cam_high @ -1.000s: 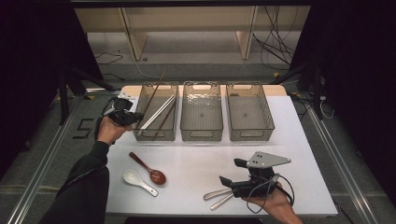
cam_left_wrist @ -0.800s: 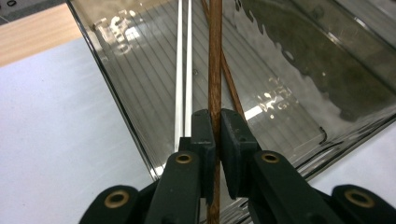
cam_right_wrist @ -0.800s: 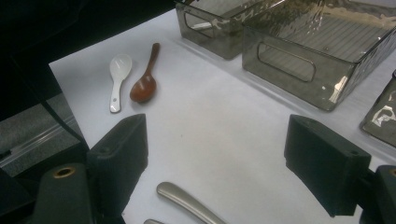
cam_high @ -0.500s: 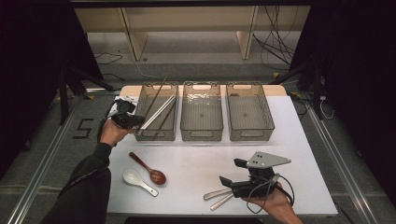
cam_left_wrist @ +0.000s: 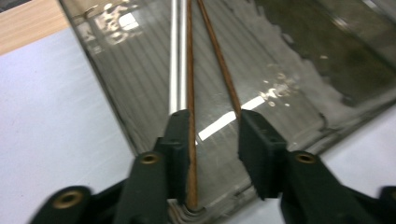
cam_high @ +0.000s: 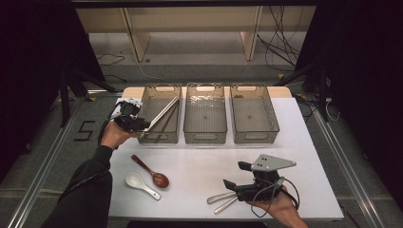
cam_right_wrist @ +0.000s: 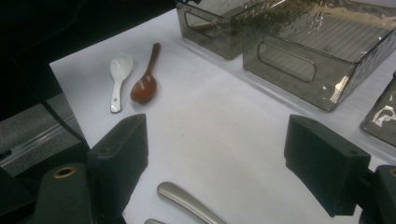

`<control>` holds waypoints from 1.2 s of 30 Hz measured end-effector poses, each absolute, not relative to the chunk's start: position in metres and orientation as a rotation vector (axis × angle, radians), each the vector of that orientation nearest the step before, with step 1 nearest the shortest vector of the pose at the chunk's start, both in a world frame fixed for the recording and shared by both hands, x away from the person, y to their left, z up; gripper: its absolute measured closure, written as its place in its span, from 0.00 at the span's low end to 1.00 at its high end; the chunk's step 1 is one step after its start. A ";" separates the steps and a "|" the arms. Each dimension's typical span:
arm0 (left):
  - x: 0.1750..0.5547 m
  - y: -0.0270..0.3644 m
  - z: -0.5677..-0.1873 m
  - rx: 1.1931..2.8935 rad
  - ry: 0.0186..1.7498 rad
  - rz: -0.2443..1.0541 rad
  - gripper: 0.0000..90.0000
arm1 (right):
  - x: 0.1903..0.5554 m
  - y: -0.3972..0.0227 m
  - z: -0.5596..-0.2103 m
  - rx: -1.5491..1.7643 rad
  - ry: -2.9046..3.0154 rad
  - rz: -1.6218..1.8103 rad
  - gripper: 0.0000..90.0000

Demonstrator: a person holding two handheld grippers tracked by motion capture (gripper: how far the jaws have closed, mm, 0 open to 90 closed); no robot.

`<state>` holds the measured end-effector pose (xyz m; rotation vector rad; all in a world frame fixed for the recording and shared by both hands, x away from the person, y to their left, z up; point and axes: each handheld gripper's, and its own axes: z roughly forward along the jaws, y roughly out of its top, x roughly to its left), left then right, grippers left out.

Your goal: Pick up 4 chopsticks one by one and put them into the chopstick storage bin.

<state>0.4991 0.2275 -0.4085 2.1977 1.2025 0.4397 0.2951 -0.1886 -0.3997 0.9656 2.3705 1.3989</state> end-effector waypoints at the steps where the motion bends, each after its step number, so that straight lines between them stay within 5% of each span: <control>1: 0.497 0.225 -0.405 2.199 1.191 0.440 0.60 | 0.295 -0.189 -0.400 0.966 2.369 1.397 0.25; 10: 0.472 0.213 -0.384 2.265 1.081 0.399 0.40 | 0.295 -0.191 -0.399 0.967 2.359 1.405 0.25; 36: 0.423 0.197 -0.386 2.454 0.848 0.279 0.29 | 0.296 -0.191 -0.399 0.969 2.357 1.401 0.25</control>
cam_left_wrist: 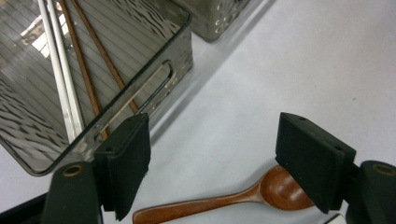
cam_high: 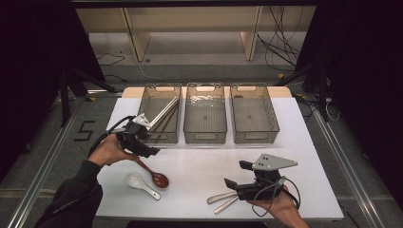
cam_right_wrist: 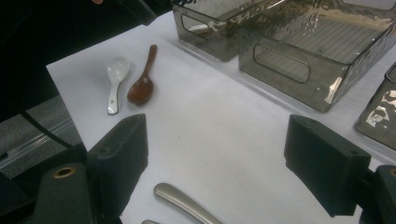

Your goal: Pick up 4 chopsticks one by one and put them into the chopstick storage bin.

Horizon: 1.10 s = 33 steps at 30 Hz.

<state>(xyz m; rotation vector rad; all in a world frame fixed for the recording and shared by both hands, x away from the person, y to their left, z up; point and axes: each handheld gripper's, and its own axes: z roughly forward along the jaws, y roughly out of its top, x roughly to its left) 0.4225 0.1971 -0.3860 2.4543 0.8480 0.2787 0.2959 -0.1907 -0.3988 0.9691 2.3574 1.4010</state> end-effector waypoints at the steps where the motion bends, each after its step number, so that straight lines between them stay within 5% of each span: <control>1: 0.422 0.197 -0.387 2.459 0.842 0.277 0.28 | 0.296 -0.191 -0.399 0.971 2.357 1.401 0.25; 33: 0.403 0.194 -0.413 2.663 0.699 0.281 0.26 | 0.296 -0.191 -0.399 0.974 2.363 1.399 0.25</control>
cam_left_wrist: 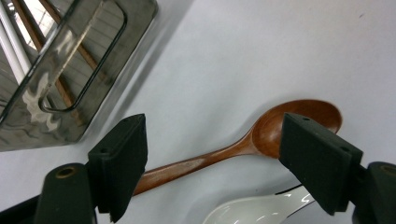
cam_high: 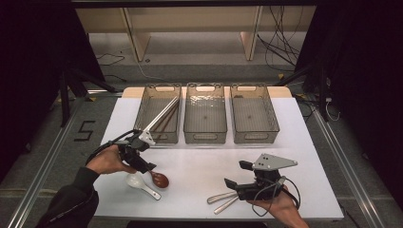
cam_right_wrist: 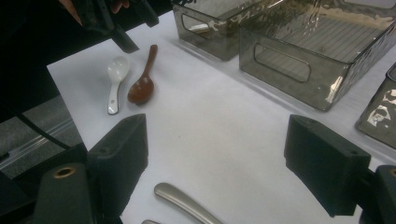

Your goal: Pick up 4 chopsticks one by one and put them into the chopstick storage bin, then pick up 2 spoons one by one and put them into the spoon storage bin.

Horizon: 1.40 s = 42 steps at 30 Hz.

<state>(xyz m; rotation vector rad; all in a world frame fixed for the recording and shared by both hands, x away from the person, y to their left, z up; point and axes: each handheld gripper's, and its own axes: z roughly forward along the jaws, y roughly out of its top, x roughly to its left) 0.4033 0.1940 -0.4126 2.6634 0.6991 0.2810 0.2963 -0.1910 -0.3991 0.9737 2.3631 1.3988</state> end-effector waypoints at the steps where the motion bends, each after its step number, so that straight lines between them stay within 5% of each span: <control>1: 0.403 0.194 -0.414 2.675 0.693 0.278 0.26 | 0.296 -0.191 -0.399 0.974 2.364 1.399 0.25; 42: 0.408 0.196 -0.452 2.878 0.508 0.273 0.36 | 0.297 -0.186 -0.401 0.959 2.380 1.379 0.25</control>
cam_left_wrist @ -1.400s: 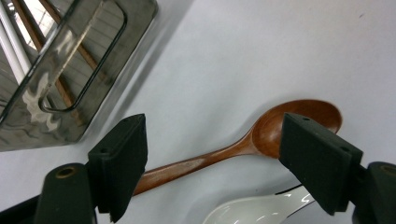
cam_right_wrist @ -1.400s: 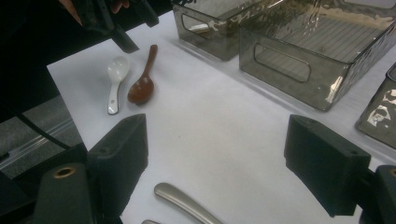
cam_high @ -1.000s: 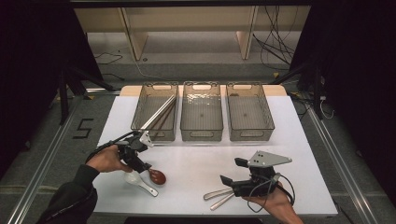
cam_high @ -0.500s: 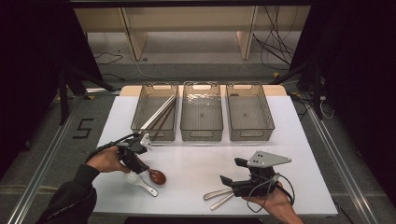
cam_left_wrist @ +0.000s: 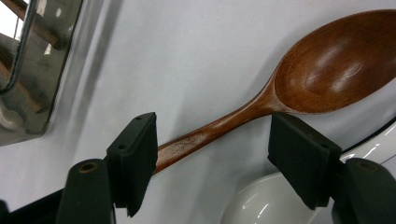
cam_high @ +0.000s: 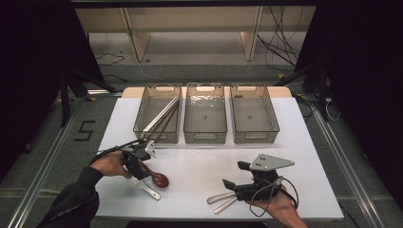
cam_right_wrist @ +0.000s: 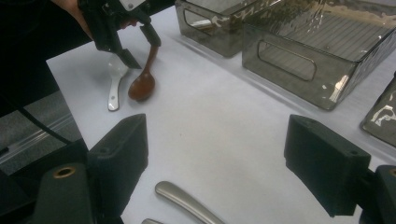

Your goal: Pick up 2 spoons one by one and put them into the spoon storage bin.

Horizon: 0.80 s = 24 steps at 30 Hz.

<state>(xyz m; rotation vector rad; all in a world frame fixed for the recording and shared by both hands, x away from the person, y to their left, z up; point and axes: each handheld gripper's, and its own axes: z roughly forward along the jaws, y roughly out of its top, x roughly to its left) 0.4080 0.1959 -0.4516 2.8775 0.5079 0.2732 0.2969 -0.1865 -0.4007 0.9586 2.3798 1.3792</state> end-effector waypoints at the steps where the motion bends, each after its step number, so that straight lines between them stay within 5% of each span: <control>1: 0.408 0.196 -0.452 2.883 0.502 0.274 0.37 | 0.297 -0.186 -0.401 0.958 2.382 1.378 0.25; 24: 0.410 0.193 -0.454 2.948 0.384 0.241 0.47 | 0.297 -0.185 -0.401 0.958 2.386 1.374 0.26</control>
